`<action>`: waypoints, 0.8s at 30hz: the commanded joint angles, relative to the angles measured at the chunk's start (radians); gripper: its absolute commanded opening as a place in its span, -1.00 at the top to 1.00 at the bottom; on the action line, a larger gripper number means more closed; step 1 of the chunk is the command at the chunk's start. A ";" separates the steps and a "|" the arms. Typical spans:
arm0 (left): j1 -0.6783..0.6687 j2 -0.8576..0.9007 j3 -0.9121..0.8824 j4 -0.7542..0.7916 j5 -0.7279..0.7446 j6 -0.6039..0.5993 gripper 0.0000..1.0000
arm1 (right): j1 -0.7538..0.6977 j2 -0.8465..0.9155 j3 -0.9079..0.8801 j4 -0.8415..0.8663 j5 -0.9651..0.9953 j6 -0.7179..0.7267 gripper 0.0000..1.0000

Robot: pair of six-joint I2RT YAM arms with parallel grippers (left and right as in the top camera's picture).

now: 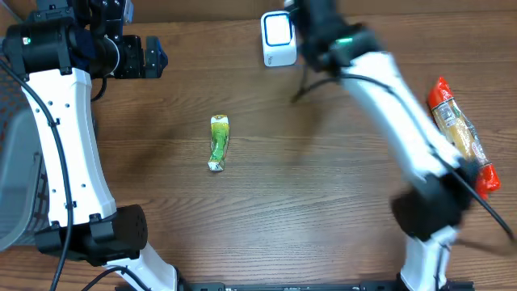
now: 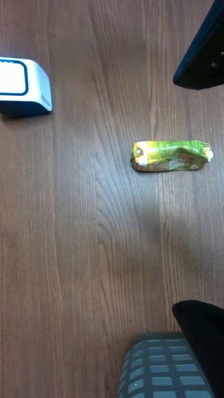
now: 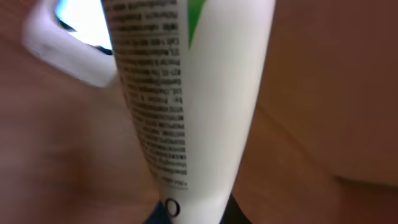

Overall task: Scan the item barcode
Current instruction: 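Carry the white tube away from the scanner toward the right, then lower the white tube beside the wipes pack and release it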

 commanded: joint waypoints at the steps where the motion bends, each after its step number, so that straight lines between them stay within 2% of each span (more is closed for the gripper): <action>1: -0.006 -0.009 0.006 0.000 0.001 0.019 -0.99 | -0.145 -0.144 0.035 -0.193 -0.521 0.352 0.93; 4: -0.006 -0.009 0.006 0.000 0.001 0.019 -0.99 | -0.247 -0.129 0.022 -0.346 -0.615 0.429 0.93; 7: -0.006 -0.009 0.006 0.000 0.001 0.019 -0.99 | -0.337 -0.108 -0.052 -0.391 -0.617 0.428 0.93; 13: -0.006 -0.009 0.006 0.000 0.001 0.019 -0.99 | -0.474 -0.068 -0.270 -0.334 -0.617 0.428 0.93; 17: -0.006 -0.009 0.006 0.000 0.001 0.019 -1.00 | -0.563 -0.054 -0.446 -0.185 -0.613 0.425 0.90; 19: -0.006 -0.009 0.006 0.000 0.001 0.019 -0.99 | -0.583 -0.054 -0.456 -0.167 -0.599 0.424 0.46; 24: -0.006 -0.009 0.006 0.000 0.001 0.019 -0.99 | -0.616 -0.055 -0.429 -0.196 -0.626 0.425 -0.01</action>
